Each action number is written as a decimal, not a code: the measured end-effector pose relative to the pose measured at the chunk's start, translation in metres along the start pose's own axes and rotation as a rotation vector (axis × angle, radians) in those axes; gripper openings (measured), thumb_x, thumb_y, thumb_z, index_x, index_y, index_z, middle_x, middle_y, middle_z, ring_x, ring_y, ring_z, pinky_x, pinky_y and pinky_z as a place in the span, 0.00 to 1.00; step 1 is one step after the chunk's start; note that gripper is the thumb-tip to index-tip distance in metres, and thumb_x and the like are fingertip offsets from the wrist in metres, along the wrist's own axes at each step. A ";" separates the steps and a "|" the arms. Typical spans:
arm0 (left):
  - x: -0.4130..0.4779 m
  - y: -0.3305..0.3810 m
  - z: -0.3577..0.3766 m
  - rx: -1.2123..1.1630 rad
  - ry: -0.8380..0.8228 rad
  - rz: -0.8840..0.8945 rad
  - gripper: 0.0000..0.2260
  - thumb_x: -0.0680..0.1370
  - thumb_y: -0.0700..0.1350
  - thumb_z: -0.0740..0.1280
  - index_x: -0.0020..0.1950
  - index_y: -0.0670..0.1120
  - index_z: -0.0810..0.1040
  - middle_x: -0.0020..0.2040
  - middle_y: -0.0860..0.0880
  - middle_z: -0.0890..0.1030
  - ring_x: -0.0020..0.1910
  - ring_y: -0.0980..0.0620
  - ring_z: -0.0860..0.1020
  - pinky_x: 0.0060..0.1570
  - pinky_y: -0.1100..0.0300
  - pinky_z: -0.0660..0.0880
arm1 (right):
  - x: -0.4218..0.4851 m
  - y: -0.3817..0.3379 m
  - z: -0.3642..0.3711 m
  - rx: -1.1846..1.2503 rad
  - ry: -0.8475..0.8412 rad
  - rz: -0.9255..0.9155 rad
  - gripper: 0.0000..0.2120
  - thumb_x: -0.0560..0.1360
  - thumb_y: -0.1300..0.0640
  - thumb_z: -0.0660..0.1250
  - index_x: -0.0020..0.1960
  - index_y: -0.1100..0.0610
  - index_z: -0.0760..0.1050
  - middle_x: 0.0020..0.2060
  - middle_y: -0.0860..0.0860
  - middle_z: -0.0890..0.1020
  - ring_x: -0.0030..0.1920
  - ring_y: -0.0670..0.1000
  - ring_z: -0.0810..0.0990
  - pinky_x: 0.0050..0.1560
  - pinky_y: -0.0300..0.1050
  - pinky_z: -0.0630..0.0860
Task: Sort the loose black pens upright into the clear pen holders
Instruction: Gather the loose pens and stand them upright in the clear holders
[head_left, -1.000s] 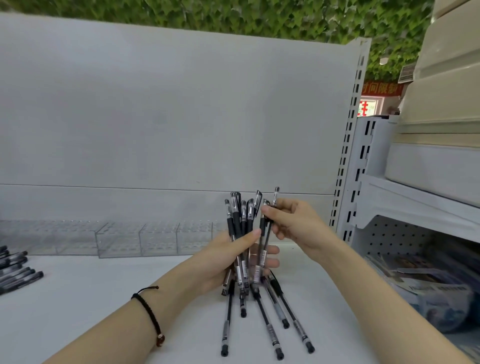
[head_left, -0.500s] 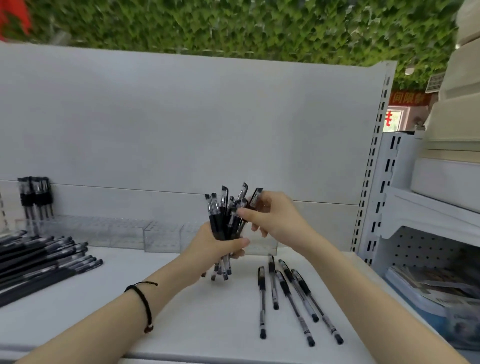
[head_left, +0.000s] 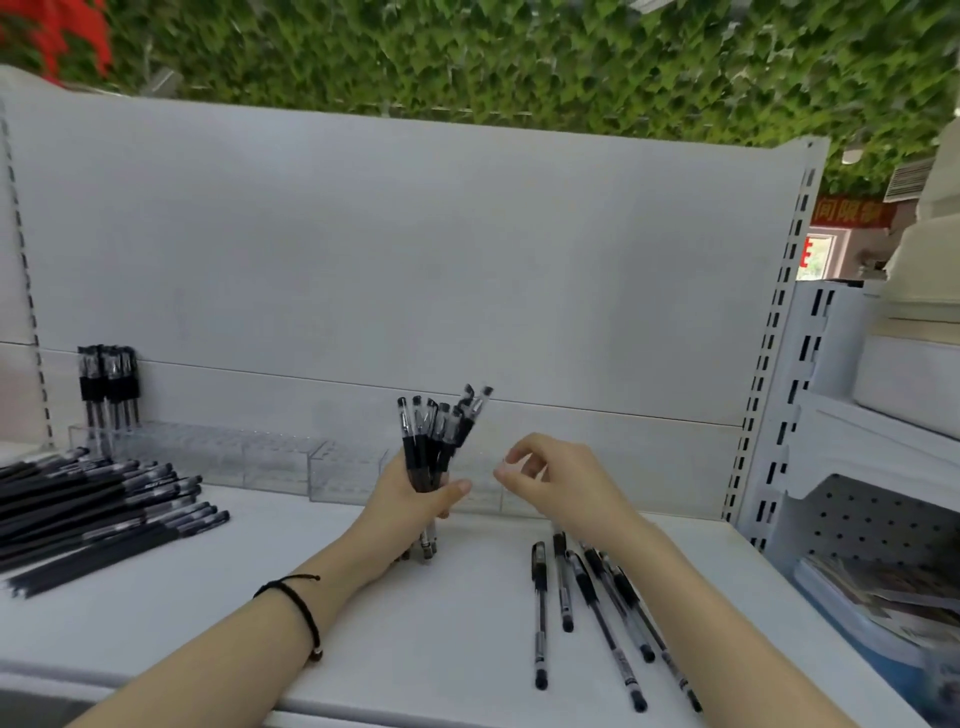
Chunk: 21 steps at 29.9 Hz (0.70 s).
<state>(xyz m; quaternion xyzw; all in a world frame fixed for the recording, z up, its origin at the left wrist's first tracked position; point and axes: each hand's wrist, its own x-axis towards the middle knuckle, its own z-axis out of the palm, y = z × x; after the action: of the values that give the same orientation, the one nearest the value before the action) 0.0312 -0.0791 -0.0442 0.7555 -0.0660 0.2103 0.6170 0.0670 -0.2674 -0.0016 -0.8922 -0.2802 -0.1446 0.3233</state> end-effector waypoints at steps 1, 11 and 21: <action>0.000 0.001 0.000 -0.008 0.005 -0.007 0.10 0.75 0.41 0.73 0.47 0.41 0.72 0.32 0.48 0.74 0.28 0.54 0.74 0.31 0.63 0.74 | -0.002 0.001 0.002 0.011 -0.011 -0.001 0.15 0.75 0.41 0.65 0.54 0.50 0.75 0.40 0.46 0.79 0.35 0.43 0.75 0.41 0.45 0.76; -0.007 0.017 -0.007 -0.377 -0.060 -0.238 0.07 0.79 0.41 0.66 0.54 0.40 0.75 0.40 0.43 0.85 0.31 0.50 0.81 0.29 0.59 0.77 | 0.000 -0.012 0.014 -0.225 -0.073 -0.089 0.11 0.77 0.42 0.62 0.53 0.48 0.75 0.41 0.44 0.79 0.42 0.46 0.76 0.45 0.46 0.75; -0.005 0.018 -0.143 0.013 -0.022 -0.181 0.04 0.80 0.38 0.65 0.53 0.45 0.72 0.41 0.43 0.83 0.30 0.48 0.80 0.29 0.56 0.77 | 0.015 -0.079 0.056 -0.753 -0.165 -0.295 0.18 0.81 0.45 0.55 0.65 0.53 0.68 0.58 0.50 0.76 0.55 0.55 0.77 0.48 0.47 0.72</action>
<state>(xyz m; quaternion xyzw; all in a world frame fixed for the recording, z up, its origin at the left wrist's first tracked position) -0.0137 0.0537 -0.0083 0.7645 -0.0028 0.1457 0.6279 0.0367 -0.1743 0.0021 -0.9070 -0.3577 -0.2097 -0.0735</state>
